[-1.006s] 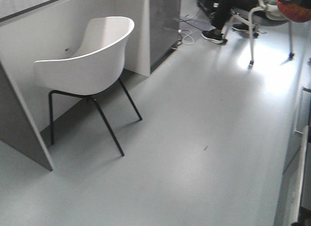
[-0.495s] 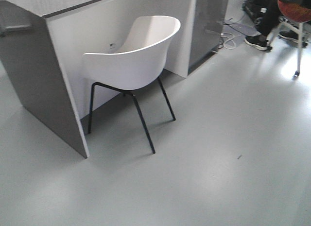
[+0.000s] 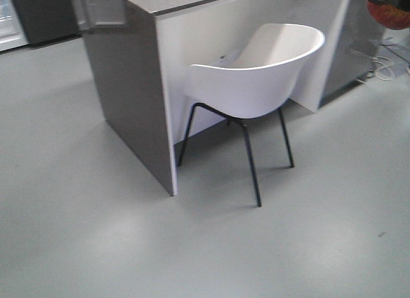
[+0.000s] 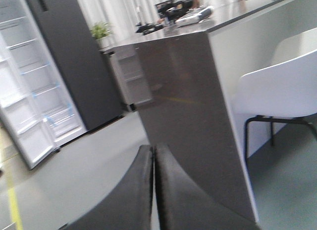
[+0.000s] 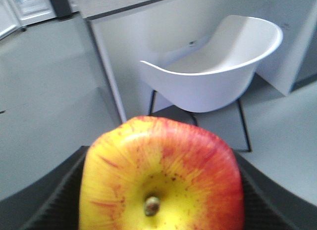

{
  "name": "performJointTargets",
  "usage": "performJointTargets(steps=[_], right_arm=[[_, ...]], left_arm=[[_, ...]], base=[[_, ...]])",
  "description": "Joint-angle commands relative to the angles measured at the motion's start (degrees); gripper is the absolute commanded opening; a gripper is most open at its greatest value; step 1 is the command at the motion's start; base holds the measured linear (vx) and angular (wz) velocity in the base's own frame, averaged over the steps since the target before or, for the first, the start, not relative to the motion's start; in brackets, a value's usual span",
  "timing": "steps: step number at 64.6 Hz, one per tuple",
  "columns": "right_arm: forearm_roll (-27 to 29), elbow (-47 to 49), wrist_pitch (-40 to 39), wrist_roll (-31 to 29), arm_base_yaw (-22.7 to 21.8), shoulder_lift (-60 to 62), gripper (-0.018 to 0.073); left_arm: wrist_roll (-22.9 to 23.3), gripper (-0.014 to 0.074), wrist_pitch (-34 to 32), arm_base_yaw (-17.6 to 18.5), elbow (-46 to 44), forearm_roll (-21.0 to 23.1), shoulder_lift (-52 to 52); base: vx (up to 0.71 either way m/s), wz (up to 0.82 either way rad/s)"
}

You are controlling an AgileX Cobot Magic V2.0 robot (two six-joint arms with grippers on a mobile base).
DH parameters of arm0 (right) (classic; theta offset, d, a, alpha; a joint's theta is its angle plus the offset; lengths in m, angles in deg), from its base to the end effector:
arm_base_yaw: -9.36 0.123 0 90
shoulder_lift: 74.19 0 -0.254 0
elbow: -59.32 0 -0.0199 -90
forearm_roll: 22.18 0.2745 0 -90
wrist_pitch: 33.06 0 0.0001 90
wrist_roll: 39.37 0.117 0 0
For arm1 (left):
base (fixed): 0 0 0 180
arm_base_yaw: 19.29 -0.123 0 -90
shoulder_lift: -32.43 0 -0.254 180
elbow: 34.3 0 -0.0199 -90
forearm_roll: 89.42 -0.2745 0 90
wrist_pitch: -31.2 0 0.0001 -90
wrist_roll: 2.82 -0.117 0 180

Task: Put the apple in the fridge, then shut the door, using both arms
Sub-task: 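Drive the base away from the counter, holding the apple in the right gripper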

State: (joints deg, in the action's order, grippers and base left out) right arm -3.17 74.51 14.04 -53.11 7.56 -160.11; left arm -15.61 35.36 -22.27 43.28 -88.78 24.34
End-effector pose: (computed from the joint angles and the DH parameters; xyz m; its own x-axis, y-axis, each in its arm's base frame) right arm 0.3371 0.0174 0.4354 -0.4399 0.0046 -0.8980 -0.1876 0.9774 0.0970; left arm 0.1376 0.0071 0.1996 -0.0079 0.2104 -0.9776 -0.0507 0.9763 0.2105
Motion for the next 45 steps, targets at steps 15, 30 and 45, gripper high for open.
performJointTargets(steps=[15,30,45], right_arm=[[0.84,1.61,-3.84,-0.34,-0.30,1.59,0.0036],[0.84,1.61,-3.85,-0.34,-0.30,1.53,0.0036],[0.84,1.61,-3.85,-0.34,-0.30,1.53,0.0036]], left_arm=[[0.23,-0.0006,-4.16,0.20,-0.92,0.25,0.29],[0.23,-0.0006,-4.16,0.20,-0.92,0.25,0.29],[0.23,-0.0006,-4.16,0.20,-0.92,0.25,0.29]], base=[[-0.02,0.49],[0.00,0.47],[0.02,0.41]])
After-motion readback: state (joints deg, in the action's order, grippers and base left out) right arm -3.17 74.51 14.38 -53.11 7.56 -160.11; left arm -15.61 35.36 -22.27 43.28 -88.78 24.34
